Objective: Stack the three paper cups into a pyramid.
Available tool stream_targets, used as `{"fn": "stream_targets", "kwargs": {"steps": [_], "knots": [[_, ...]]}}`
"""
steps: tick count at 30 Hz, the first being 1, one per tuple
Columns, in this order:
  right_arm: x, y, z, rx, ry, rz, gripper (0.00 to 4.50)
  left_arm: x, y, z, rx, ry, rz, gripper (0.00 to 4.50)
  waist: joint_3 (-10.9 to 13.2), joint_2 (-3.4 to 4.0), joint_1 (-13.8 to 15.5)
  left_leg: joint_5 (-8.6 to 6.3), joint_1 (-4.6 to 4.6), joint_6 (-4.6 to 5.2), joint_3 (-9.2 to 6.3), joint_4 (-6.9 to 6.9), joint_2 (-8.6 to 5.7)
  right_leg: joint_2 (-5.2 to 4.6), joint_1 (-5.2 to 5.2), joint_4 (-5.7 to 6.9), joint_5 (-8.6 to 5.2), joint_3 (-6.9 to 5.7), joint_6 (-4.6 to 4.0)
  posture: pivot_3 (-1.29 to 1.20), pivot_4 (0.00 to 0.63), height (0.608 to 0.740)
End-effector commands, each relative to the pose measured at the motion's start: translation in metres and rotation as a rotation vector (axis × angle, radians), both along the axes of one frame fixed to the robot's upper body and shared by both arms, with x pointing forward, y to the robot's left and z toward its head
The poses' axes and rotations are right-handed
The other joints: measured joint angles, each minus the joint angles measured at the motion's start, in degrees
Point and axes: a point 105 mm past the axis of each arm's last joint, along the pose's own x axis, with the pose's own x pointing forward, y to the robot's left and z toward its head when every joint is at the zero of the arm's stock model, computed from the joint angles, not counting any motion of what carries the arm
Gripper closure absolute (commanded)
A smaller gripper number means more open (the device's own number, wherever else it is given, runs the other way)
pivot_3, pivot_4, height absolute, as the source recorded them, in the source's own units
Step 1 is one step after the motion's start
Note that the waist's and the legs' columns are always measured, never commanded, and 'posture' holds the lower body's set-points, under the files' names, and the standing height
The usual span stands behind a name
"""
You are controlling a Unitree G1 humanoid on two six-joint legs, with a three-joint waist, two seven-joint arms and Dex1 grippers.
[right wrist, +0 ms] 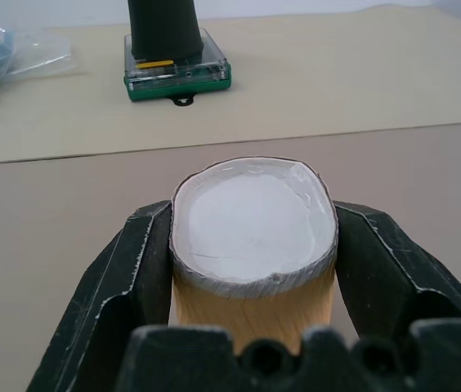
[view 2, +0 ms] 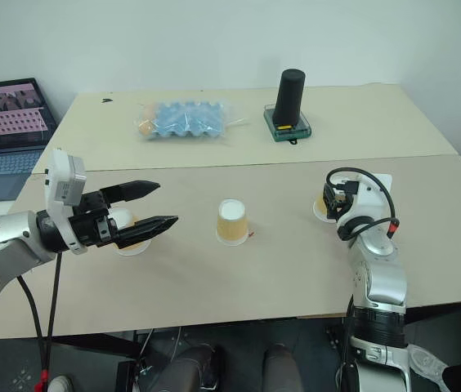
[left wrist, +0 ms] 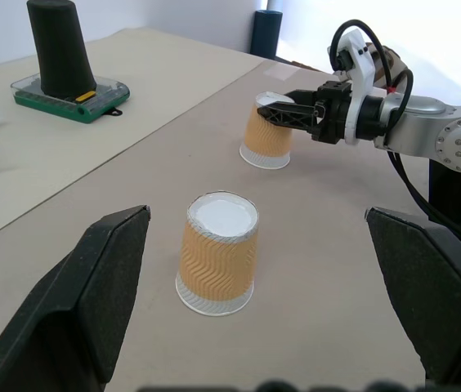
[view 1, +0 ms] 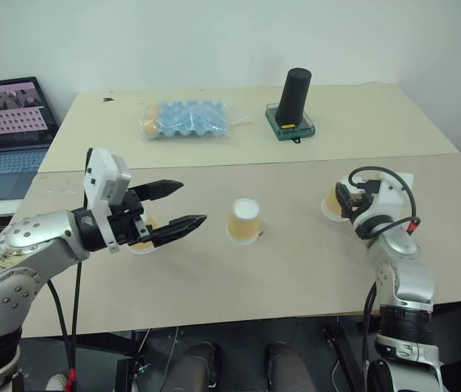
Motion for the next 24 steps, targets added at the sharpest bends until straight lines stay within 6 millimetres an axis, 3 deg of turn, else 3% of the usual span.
{"fn": "stream_targets", "kwargs": {"steps": [1,5,8,10,15,17,24], "knots": [[-0.001,0.001,0.027,-0.032,-0.096,0.009,1.91,-0.005,0.0,0.011,0.003,-0.052,-0.006,0.0,0.0,0.0,0.0,0.0,0.0,0.0,0.0,0.0,0.0,0.0,0.0,0.0,0.0,0.0,0.0,0.0,0.15,0.726],[0.001,0.011,0.057,-0.058,-0.178,0.112,1.91,-0.005,-0.001,0.011,-0.001,-0.05,-0.005,0.0,0.0,0.01,0.0,0.0,0.0,0.0,0.0,0.0,0.0,0.0,-0.01,0.0,0.0,0.01,0.0,0.0,0.15,0.726],[-0.01,0.044,0.086,-0.06,-0.212,0.457,1.91,-0.005,-0.002,0.011,-0.005,-0.05,-0.006,0.0,0.1,0.15,0.0,0.0,-0.01,0.0,0.0,0.0,0.0,0.0,0.0,-0.02,0.01,0.02,-0.01,0.0,0.15,0.726],[-0.023,0.06,0.095,-0.062,-0.199,0.667,1.91,-0.005,-0.003,0.011,-0.006,-0.049,-0.008,0.0,0.1,0.17,0.0,-0.01,-0.01,0.03,0.0,0.0,0.03,0.01,0.05,-0.04,0.01,0.01,-0.01,0.0,0.15,0.726],[-0.074,0.093,0.079,-0.126,-0.039,1.192,1.91,-0.005,-0.004,0.012,-0.01,-0.05,-0.01,0.0,0.1,0.12,0.2,-0.1,-0.01,0.06,-0.02,0.02,0.29,0.2,0.13,-0.2,0.0,-0.06,-0.01,0.0,0.15,0.726],[-0.088,0.098,0.068,-0.161,0.021,1.319,1.91,-0.005,-0.004,0.013,-0.011,-0.052,-0.01,0.0,0.1,0.13,0.3,-0.12,-0.02,0.07,-0.02,0.05,0.31,0.19,0.13,-0.22,0.0,-0.05,-0.01,0.0,0.15,0.726],[-0.065,0.107,0.034,-0.269,0.099,1.355,1.91,-0.006,-0.005,0.015,-0.007,-0.055,-0.015,0.0,0.1,0.11,0.0,-0.13,-0.03,0.0,0.04,0.11,0.36,0.17,0.11,-0.18,0.07,-0.04,-0.1,0.0,0.15,0.726]]}}
